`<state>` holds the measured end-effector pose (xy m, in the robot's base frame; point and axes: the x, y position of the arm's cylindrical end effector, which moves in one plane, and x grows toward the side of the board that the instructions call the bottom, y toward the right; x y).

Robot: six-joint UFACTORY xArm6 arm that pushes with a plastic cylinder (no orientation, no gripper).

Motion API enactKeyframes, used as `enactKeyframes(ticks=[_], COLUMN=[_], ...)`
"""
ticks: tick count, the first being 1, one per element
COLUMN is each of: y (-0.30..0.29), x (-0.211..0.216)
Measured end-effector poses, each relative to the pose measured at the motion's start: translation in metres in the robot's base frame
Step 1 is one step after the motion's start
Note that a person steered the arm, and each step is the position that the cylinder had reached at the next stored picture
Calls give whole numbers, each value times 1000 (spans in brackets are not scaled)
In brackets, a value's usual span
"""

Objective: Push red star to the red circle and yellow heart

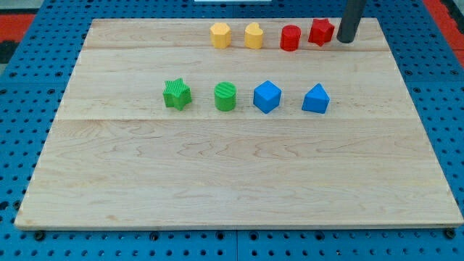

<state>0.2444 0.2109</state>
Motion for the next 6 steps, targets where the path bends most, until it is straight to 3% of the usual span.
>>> enactKeyframes(ticks=[2, 4, 5, 6], y=[-100, -49, -93, -144], x=[4, -39, -51, -34])
